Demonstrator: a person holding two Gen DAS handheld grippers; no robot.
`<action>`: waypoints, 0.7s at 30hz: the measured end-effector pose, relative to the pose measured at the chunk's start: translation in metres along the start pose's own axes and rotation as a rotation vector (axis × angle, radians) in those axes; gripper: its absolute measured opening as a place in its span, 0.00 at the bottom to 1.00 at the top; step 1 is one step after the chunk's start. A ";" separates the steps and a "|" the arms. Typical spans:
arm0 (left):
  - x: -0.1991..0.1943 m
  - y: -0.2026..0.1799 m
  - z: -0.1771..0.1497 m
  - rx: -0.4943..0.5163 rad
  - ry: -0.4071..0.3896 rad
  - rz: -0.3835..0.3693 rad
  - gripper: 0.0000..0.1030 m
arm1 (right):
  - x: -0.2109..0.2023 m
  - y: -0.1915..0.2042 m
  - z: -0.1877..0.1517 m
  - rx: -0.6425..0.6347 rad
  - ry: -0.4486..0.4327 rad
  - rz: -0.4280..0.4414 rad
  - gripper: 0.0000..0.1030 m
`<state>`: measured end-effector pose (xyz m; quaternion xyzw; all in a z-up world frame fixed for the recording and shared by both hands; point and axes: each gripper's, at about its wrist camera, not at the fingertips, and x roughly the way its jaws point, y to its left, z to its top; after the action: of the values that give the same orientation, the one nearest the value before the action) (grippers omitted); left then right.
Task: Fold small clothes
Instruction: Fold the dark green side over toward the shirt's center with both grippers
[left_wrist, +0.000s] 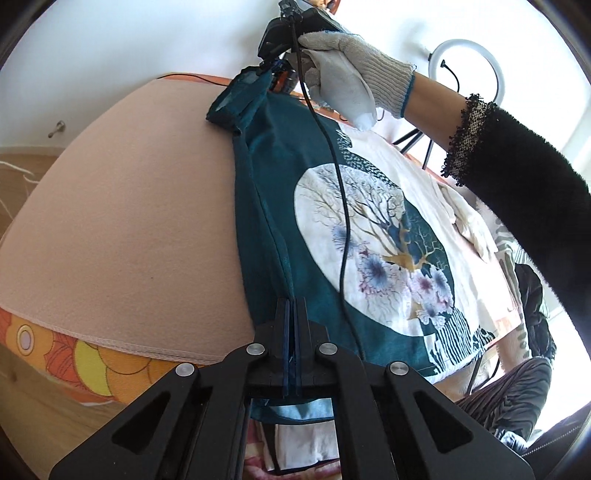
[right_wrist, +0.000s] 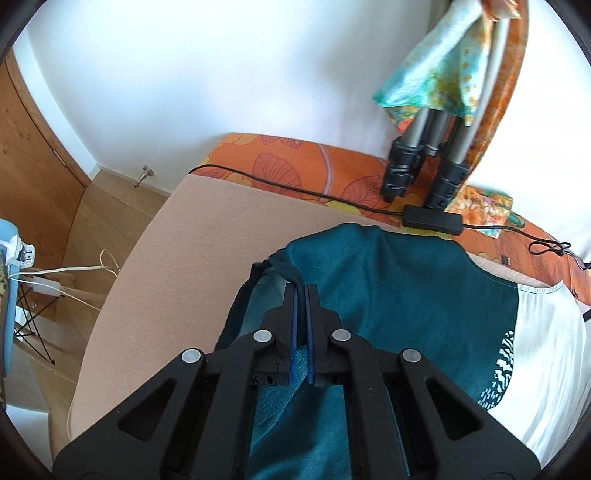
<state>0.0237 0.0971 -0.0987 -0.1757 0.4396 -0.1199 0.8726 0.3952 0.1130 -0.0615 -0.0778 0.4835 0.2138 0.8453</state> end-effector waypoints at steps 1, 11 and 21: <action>0.002 -0.006 0.001 0.011 0.003 -0.012 0.00 | -0.005 -0.008 -0.001 0.009 -0.004 0.001 0.04; 0.025 -0.077 0.006 0.169 0.041 -0.108 0.00 | -0.040 -0.121 -0.039 0.166 -0.023 -0.002 0.04; 0.071 -0.118 -0.012 0.263 0.176 -0.131 0.00 | -0.047 -0.202 -0.069 0.255 0.011 -0.098 0.11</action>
<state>0.0493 -0.0382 -0.1079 -0.0769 0.4824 -0.2478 0.8366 0.4086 -0.1052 -0.0733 0.0057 0.5069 0.1087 0.8551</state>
